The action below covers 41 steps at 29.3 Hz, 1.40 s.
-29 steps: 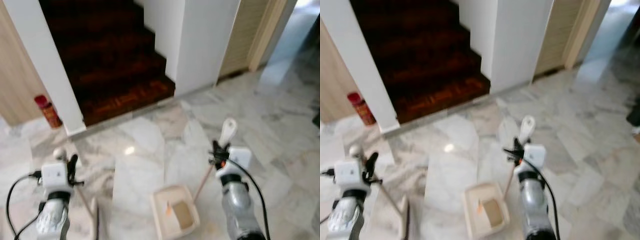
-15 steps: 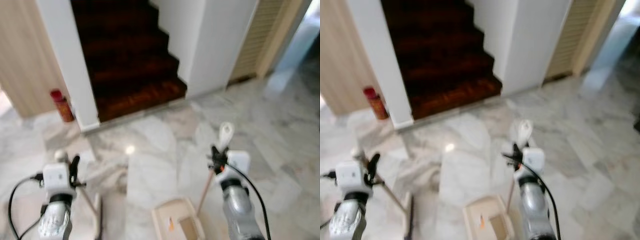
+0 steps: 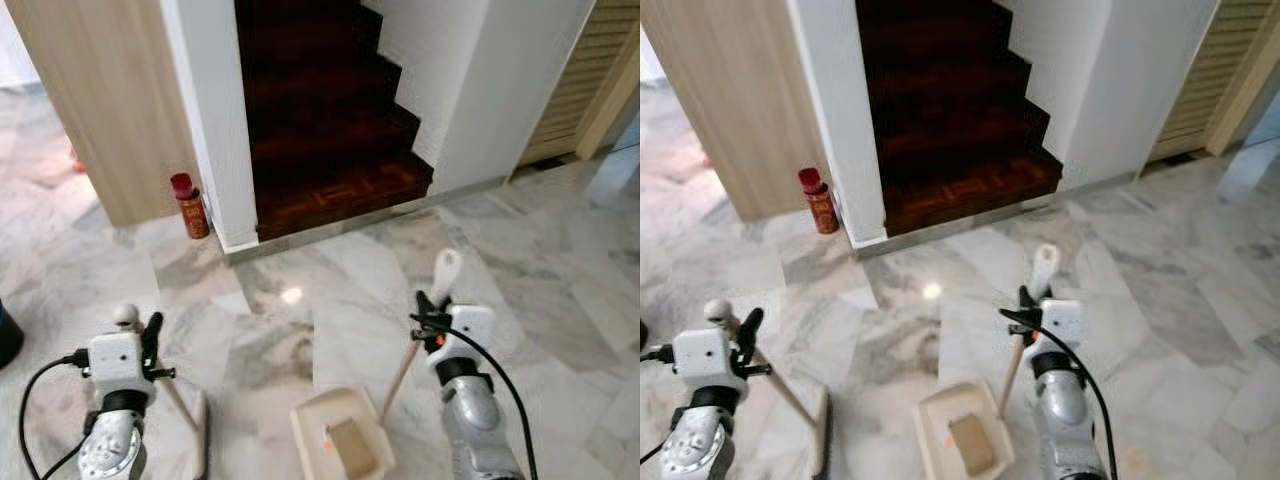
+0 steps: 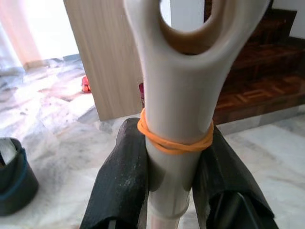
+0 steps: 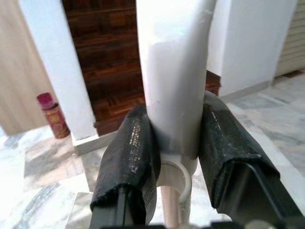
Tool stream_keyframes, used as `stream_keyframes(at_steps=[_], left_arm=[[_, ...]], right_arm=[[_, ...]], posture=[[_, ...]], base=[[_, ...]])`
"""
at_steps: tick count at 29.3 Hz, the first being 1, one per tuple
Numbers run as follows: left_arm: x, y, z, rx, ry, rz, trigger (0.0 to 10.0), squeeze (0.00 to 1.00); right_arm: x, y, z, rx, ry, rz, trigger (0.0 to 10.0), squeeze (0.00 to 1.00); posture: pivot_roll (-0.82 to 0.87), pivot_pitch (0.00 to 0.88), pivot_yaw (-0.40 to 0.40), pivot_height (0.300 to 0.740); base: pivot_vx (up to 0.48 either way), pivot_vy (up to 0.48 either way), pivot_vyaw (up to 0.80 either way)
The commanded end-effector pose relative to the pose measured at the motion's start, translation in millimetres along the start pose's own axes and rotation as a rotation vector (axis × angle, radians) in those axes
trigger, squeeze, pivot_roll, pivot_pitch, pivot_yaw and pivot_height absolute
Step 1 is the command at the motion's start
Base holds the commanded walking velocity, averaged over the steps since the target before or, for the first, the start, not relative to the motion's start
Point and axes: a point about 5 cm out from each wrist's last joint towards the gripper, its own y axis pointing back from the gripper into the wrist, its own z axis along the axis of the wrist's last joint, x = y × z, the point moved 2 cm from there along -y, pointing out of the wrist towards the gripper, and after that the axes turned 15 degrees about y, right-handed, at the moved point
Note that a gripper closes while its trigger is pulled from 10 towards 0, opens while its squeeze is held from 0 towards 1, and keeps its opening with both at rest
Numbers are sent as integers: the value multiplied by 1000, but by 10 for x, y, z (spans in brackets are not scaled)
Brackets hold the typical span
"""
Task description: Sweep floor
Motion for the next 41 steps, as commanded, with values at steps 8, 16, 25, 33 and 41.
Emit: stream_keyframes(at_steps=[8, 16, 25, 33, 41], left_arm=[[-96, -35, 91, -37, 4, -25, 10000, 0], [-84, -33, 89, -36, 4, -13, 10000, 0], [-79, -48, 111, -40, 5, -6, 10000, 0], [-73, -52, 124, -43, 4, -1, 10000, 0], [-68, -55, 133, -44, 2, 1, 10000, 0]], right_arm=[[-64, -27, 73, -22, -23, -23, 10000, 0], [-93, -26, 72, -15, -31, -33, 10000, 0], [-91, -47, 86, -10, -48, -40, 10000, 0], [-90, -51, 92, -10, -55, -42, 10000, 0], [-81, -54, 103, -13, -50, -39, 10000, 0]], posture=[[17, 0, -10, 740], [18, 0, -10, 740], [28, 0, -8, 740], [32, 0, -8, 740], [35, 0, -9, 740]], base=[[0, 358, 0], [0, 359, 0], [0, 359, 0], [0, 359, 0], [0, 358, 0]])
